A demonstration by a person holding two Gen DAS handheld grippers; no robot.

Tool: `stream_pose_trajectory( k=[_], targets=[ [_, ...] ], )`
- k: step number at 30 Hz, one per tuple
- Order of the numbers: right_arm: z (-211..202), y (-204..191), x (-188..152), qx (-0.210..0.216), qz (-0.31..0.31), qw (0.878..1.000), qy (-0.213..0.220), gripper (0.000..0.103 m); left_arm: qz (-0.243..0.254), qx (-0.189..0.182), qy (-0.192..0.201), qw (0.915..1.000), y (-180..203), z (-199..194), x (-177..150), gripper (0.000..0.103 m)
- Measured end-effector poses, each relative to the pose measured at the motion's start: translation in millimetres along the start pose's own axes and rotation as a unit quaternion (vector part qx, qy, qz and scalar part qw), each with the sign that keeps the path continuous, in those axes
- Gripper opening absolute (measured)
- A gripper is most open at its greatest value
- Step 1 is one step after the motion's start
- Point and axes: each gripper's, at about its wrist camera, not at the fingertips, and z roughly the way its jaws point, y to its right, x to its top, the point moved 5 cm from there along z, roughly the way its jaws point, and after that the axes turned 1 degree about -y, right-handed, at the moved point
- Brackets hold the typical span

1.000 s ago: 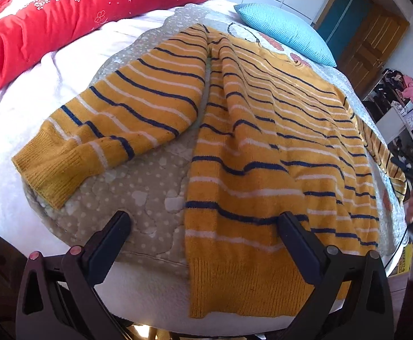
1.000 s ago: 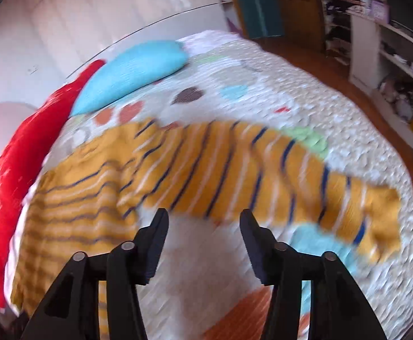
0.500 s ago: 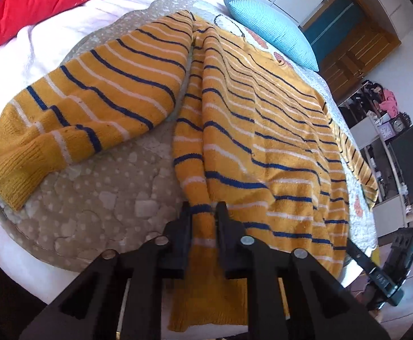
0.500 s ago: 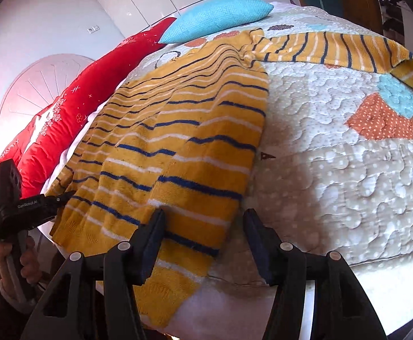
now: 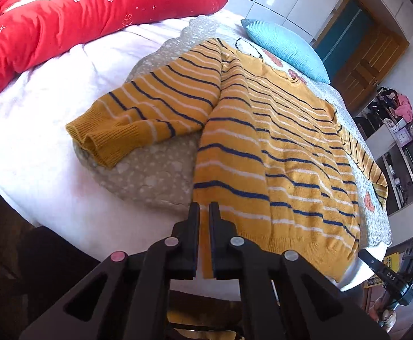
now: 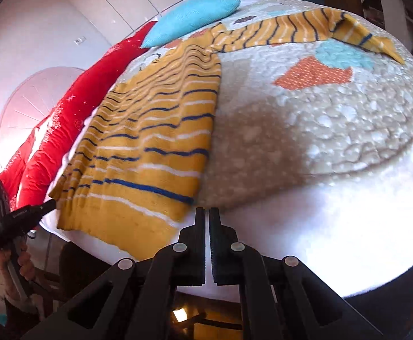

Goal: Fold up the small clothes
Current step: 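Grasp the other sleeve cuff with the left gripper and fold it across the body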

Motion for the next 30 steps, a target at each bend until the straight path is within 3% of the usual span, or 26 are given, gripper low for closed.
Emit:
stream_pose_trajectory(
  k=[2,3,4,6,11,14,16,17,18,19,21,24,25,27,30],
  targets=[
    [-6,6,0,-0.011,0.004,1.000,0.010,0.005,-0.004,0.034,0.011,0.9994,-13,-1,6,0.010],
    [-9,8,2,-0.011,0.007,1.000,0.016,0.005,-0.007,0.051,0.017,0.9985,-19,0,9,0.023],
    [-11,9,4,-0.012,0.008,1.000,0.020,0.005,-0.013,0.065,0.024,0.9975,-27,-1,13,0.047],
    [-13,6,10,-0.020,0.001,0.999,0.025,0.005,-0.027,0.076,0.045,0.9957,-43,-5,22,0.072],
    [-3,-11,15,-0.036,-0.029,0.999,0.023,0.009,-0.024,0.128,0.079,0.9884,-75,-5,61,0.079],
    [2,-23,18,-0.037,-0.044,0.998,0.025,0.015,-0.024,0.140,0.054,0.9885,-89,17,74,0.080],
    [4,-31,19,-0.042,-0.055,0.997,0.026,0.019,-0.035,0.124,0.029,0.9912,-94,34,76,0.080],
    [5,-35,21,-0.045,-0.063,0.997,0.025,0.020,-0.039,0.112,0.022,0.9927,-95,40,75,0.078],
    [6,-38,22,-0.051,-0.071,0.996,0.025,0.020,-0.039,0.103,0.018,0.9938,-93,45,74,0.052],
    [7,-41,24,-0.058,-0.079,0.995,0.024,0.020,-0.039,0.093,0.011,0.9949,-91,49,72,0.034],
    [8,-46,28,-0.074,-0.092,0.993,0.027,0.020,-0.039,0.085,0.015,0.9955,-91,47,76,0.017],
    [8,-50,36,-0.085,-0.097,0.991,0.032,0.020,-0.047,0.066,0.022,0.9964,-103,36,94,0.015],
    [9,-51,39,-0.087,-0.097,0.991,0.033,0.020,-0.055,0.068,0.024,0.9959,-112,33,104,0.004],
    [10,-51,43,-0.090,-0.095,0.991,0.036,0.020,-0.061,0.134,0.053,0.9877,-139,19,133,0.003],
    [14,-52,44,-0.089,-0.085,0.992,0.034,0.020,-0.092,0.165,0.084,0.9783,-180,-3,175,0.003]
  ],
)
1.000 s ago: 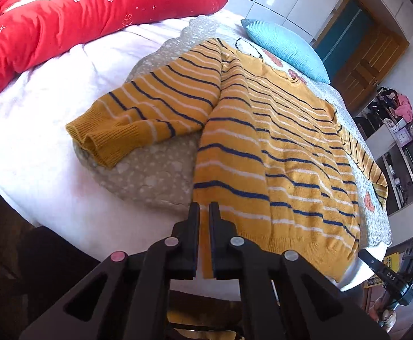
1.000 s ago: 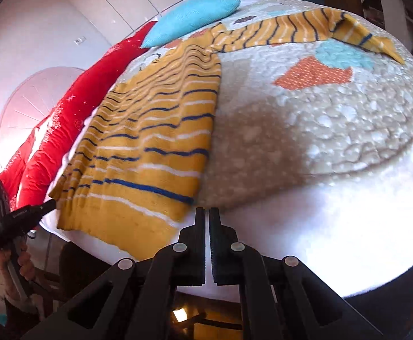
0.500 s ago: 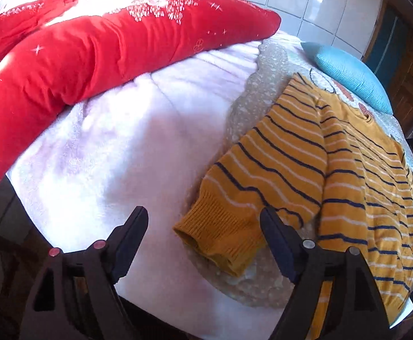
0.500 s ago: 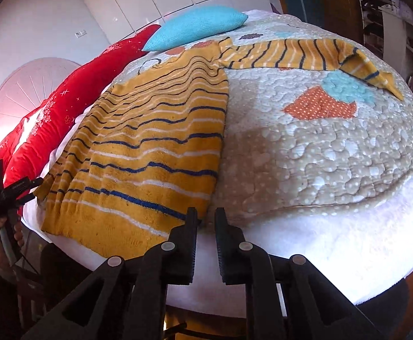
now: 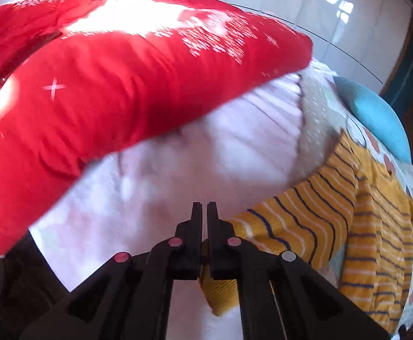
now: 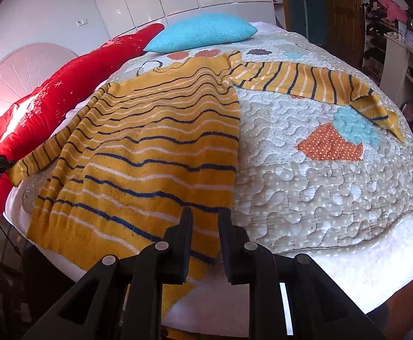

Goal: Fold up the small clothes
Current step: 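Grasp the other sleeve cuff with the left gripper and fold it across the body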

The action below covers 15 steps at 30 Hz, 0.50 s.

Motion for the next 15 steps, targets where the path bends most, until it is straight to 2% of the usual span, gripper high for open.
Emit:
stream_pose_trajectory(
  k=[3,9,12,15],
  targets=[
    [7,-4,-3,0.003,0.000,1.000,-0.010,0.020,-0.001,0.024,0.016,0.9996,-18,-6,33,0.003],
    [16,-15,-6,-0.002,-0.015,1.000,-0.023,0.020,0.027,0.082,0.055,0.9947,-23,-16,53,0.003],
    [17,-17,-5,0.000,-0.013,1.000,-0.023,0.020,0.015,0.074,0.052,0.9958,-31,-16,58,0.003],
    [21,-16,-7,0.005,-0.009,1.000,-0.026,0.020,0.012,0.038,0.044,0.9982,-16,-24,57,0.003]
  ],
)
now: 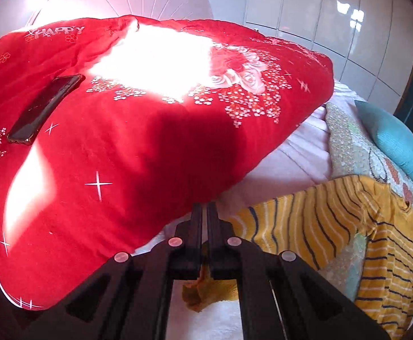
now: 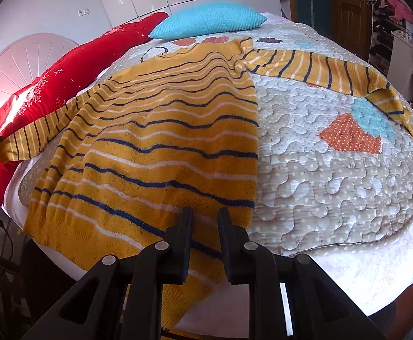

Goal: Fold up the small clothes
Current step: 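Grasp the other sleeve cuff with the left gripper and fold it across the body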

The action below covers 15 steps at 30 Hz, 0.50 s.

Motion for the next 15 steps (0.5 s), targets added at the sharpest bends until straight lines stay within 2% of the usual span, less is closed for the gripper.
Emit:
stream_pose_trajectory(
  k=[3,5,9,12,14,15],
  targets=[
    [5,2,-1,0.010,0.010,1.000,0.001,0.020,0.020,-0.042,-0.003,0.9989,40,-14,0,0.003],
    [4,4,-3,0.016,0.014,1.000,0.007,0.020,0.038,-0.073,-0.002,0.9966,80,-26,4,0.003],
    [-2,10,-10,0.034,0.022,0.999,0.020,0.020,0.091,-0.131,-0.004,0.9871,191,-47,7,0.003],
    [-9,22,-16,0.053,0.045,0.997,0.026,0.020,0.143,-0.182,0.000,0.9728,291,-68,-3,0.003],
    [-13,29,-19,0.064,0.058,0.996,0.029,0.020,0.178,-0.218,0.000,0.9595,359,-81,-17,0.003],
    [-15,34,-21,0.065,0.063,0.996,0.030,0.020,0.194,-0.245,-0.007,0.9500,390,-86,-27,0.003]
  ],
)
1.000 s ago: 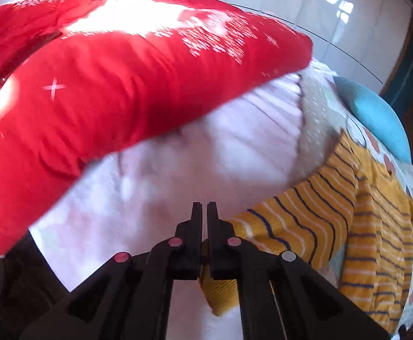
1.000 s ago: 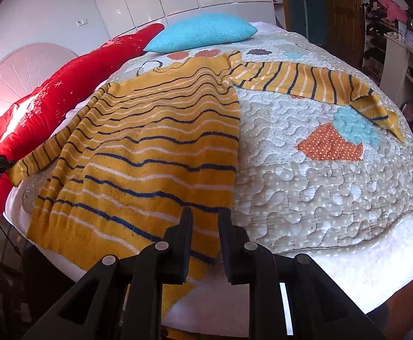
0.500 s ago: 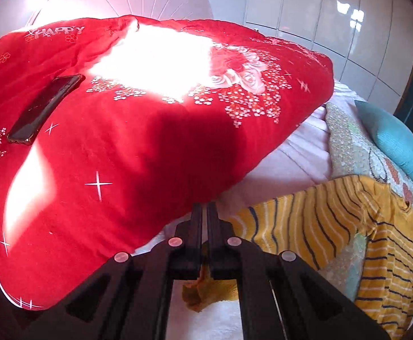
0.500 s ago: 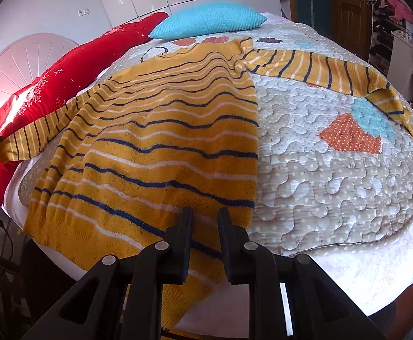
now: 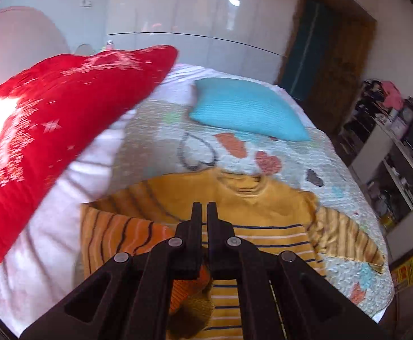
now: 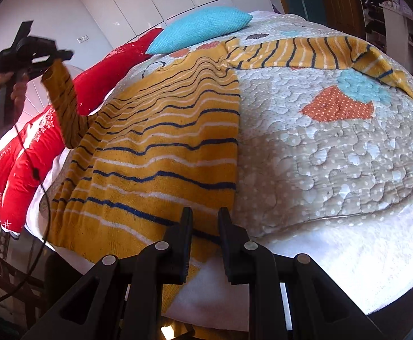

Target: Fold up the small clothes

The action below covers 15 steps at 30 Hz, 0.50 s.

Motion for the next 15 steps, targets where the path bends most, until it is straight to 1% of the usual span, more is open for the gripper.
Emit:
stream_pose_trajectory(
  k=[2,3,4,5,6,7,9,10,11,13,15],
  targets=[
    [-3,9,-2,-0.010,0.005,1.000,0.002,0.020,0.033,-0.071,-0.021,0.9967,60,22,-2,0.004],
    [-5,14,-3,-0.008,0.010,1.000,0.002,0.020,0.047,-0.095,-0.033,0.9938,85,31,-6,0.008],
    [-7,18,-5,-0.002,0.018,1.000,0.002,0.020,0.060,-0.110,-0.046,0.9910,106,39,-13,0.018],
    [-8,22,-5,0.003,0.023,1.000,0.003,0.020,0.074,-0.121,-0.057,0.9883,123,44,-20,0.025],
    [-10,24,-5,0.005,0.025,1.000,0.004,0.020,0.085,-0.129,-0.061,0.9861,135,46,-27,0.042],
    [-12,26,-4,0.004,0.024,1.000,0.005,0.020,0.095,-0.131,-0.058,0.9852,141,44,-34,0.051],
    [-15,27,-1,-0.003,0.018,1.000,0.008,0.025,0.115,-0.128,-0.052,0.9837,144,37,-47,0.052],
    [-15,27,2,-0.003,0.015,1.000,0.009,0.031,0.121,-0.124,-0.054,0.9835,137,33,-53,0.055],
    [-15,26,7,-0.002,0.012,1.000,0.009,0.034,0.121,-0.117,-0.056,0.9841,128,29,-59,0.057],
    [-15,21,19,-0.001,-0.001,1.000,0.012,0.034,0.109,-0.089,-0.057,0.9884,95,19,-71,0.068],
    [-17,9,37,0.001,-0.022,0.999,0.025,0.034,0.091,-0.066,-0.052,0.9923,57,4,-85,0.070]
  ],
)
